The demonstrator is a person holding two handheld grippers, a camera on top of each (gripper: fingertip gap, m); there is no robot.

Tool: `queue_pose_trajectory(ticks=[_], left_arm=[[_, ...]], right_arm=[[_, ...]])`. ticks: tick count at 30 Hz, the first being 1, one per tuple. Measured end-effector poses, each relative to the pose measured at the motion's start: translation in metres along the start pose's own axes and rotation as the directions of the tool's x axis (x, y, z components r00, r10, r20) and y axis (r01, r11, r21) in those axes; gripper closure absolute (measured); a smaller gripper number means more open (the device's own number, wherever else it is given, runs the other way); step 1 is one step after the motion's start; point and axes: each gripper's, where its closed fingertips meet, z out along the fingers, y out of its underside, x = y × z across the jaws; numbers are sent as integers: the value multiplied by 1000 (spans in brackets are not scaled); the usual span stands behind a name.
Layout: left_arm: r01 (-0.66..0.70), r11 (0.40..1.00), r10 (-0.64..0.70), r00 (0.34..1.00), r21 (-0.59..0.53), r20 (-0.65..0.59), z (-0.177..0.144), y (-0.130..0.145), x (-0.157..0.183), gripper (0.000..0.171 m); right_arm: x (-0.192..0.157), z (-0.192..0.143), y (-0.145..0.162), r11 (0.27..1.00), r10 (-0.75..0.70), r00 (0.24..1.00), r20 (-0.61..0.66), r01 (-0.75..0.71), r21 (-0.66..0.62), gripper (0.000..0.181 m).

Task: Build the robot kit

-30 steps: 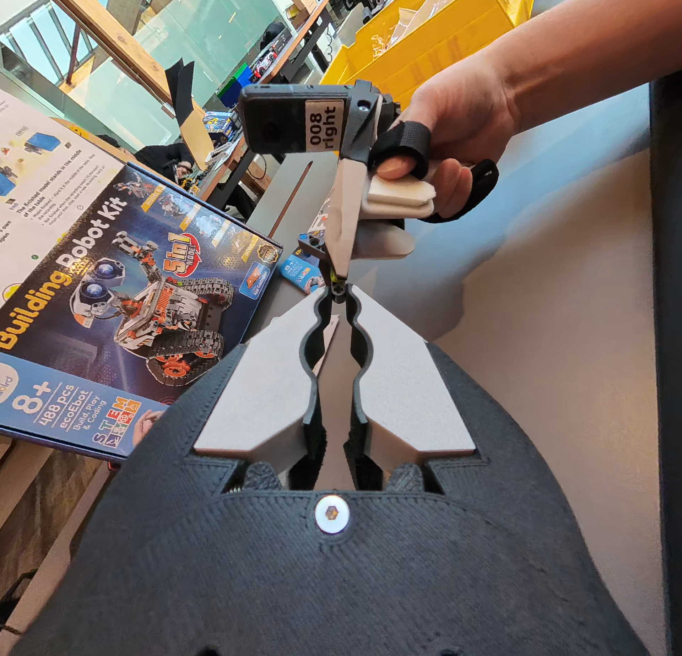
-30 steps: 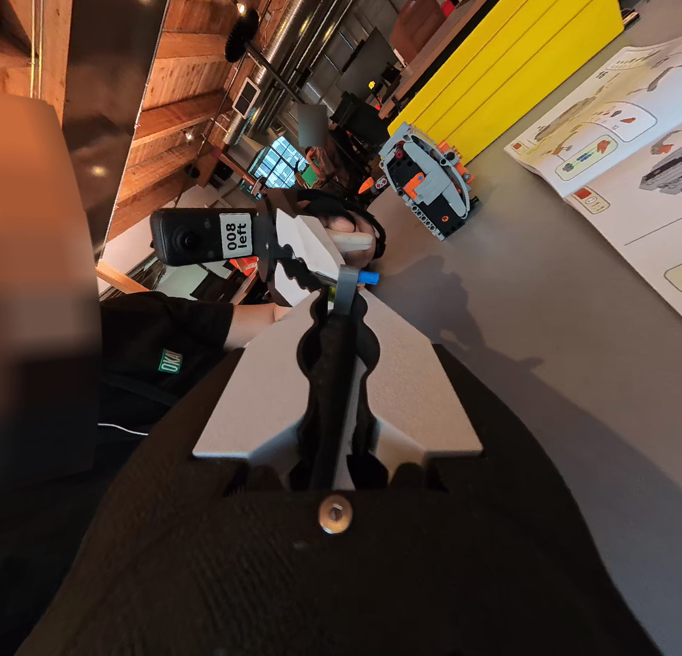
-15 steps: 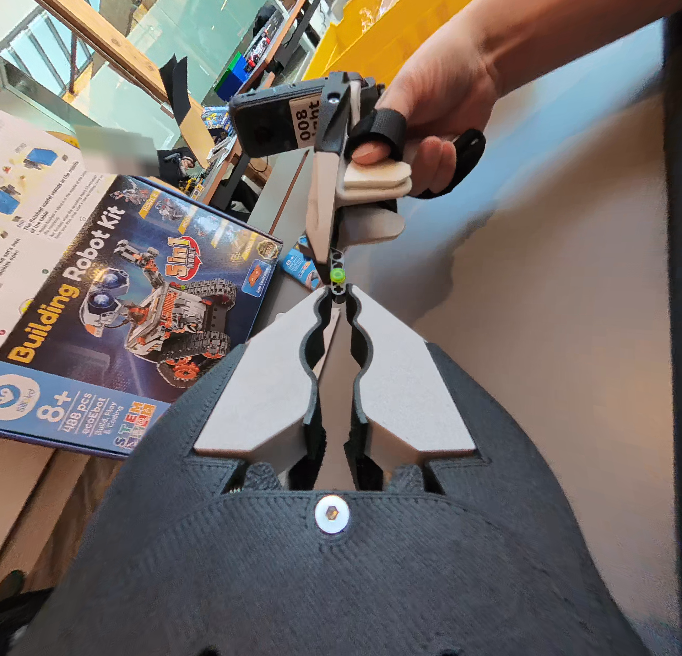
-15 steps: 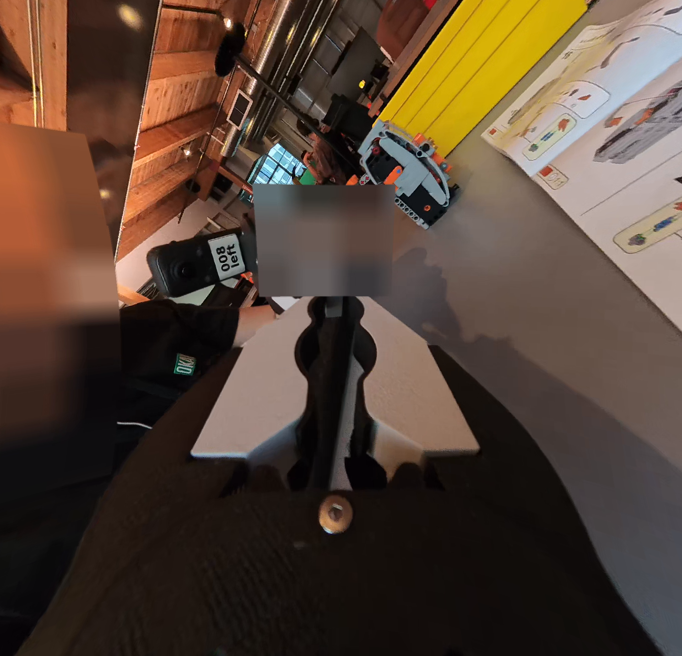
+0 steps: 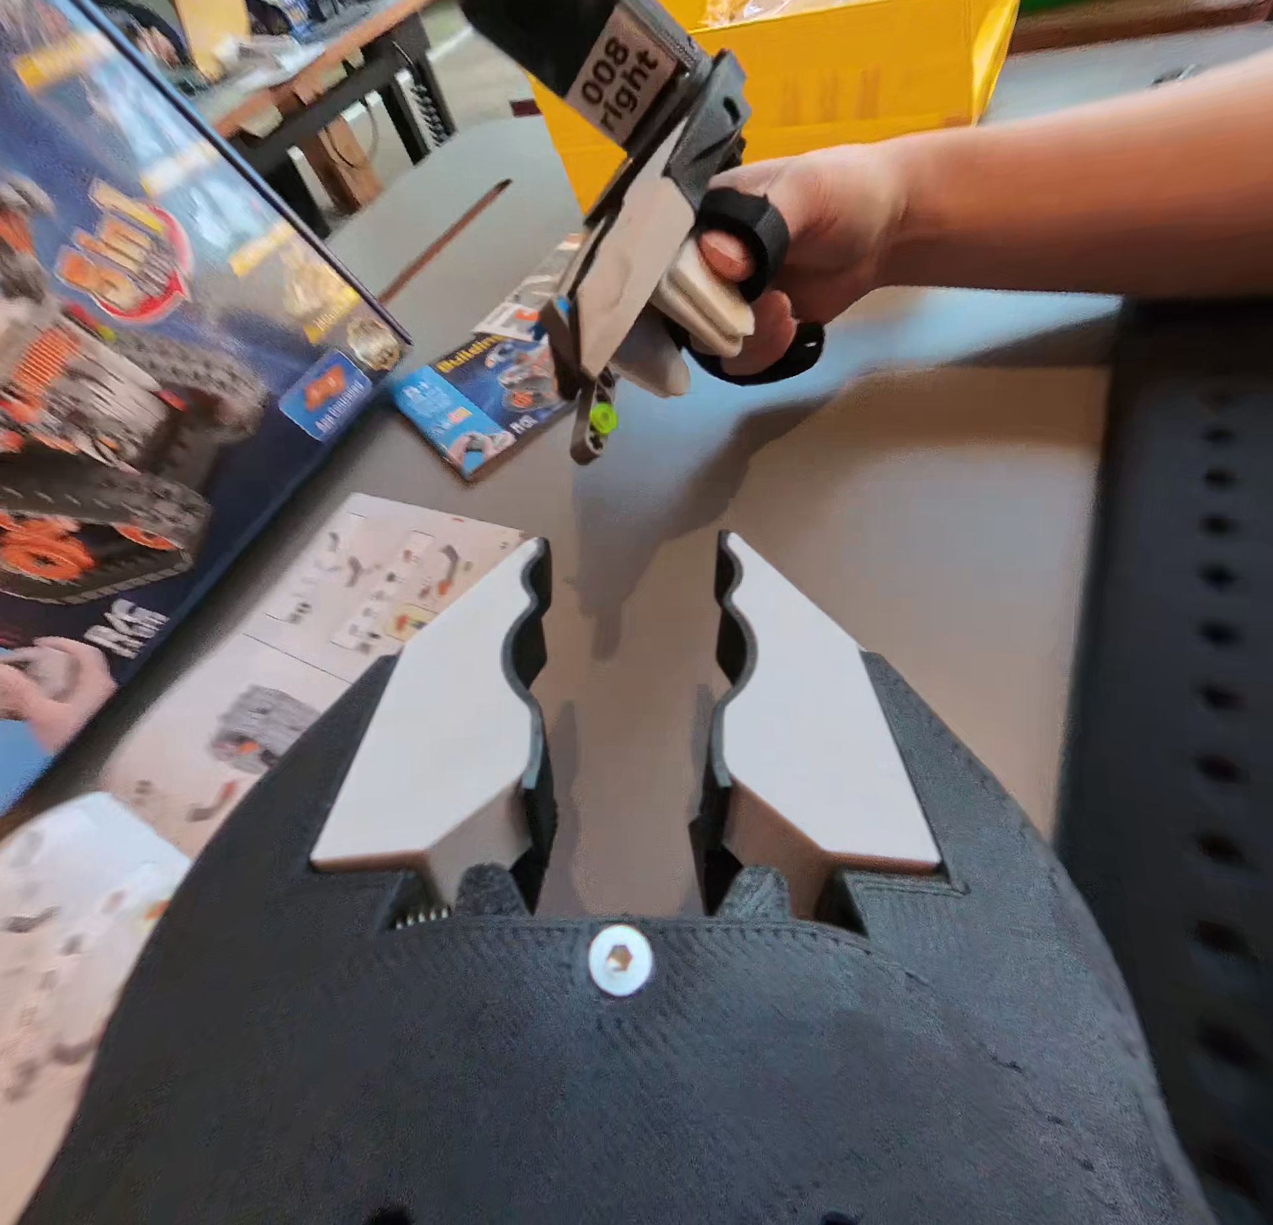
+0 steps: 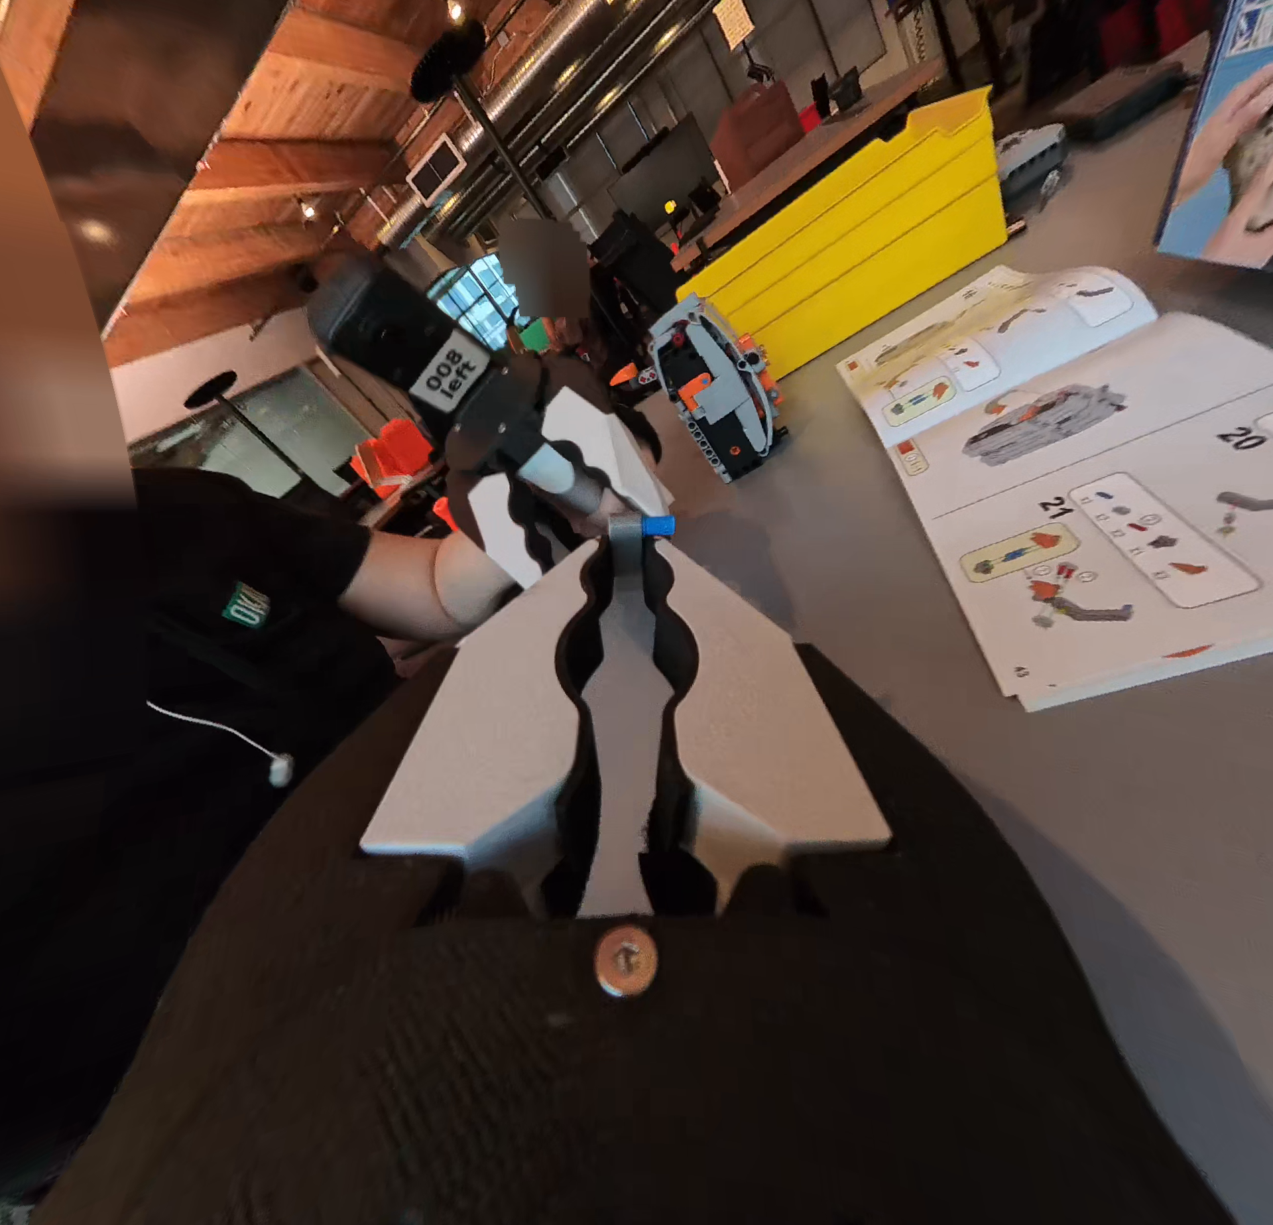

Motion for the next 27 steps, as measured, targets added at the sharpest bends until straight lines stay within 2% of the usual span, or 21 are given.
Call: queue_pose_trajectory(ticks=[2,4,14,18,20,23,27], left_arm=[[94,996,-94,992,-6,-81,-1,3,4,135],[130,991,-131,985,-22,-109,0,5,6,139],[132,990,-139,973,-51,-183,5,8,23,154],[202,979,-199,940,-17,-279,-1,-2,32,167],[242,970,-229,927,5,-296,-3,-7,30,162],[254,965,-221,925,70,-308,-9,-19,28,149],[174,970,-124,955,169,-271,-17,-35,29,150]], right_arm=[[1,-4,2,999,-34,999,8,34,-9,173],[0,-4,4,999,-43,999,33,43,-9,173],[-26,2,6,972,-234,961,146,233,24,174],[-42,4,5,943,-333,925,182,329,57,173],[-48,5,5,930,-369,909,193,363,66,173],[-54,8,6,884,-467,866,178,460,81,173],[-67,17,5,755,-655,746,118,650,81,174]])
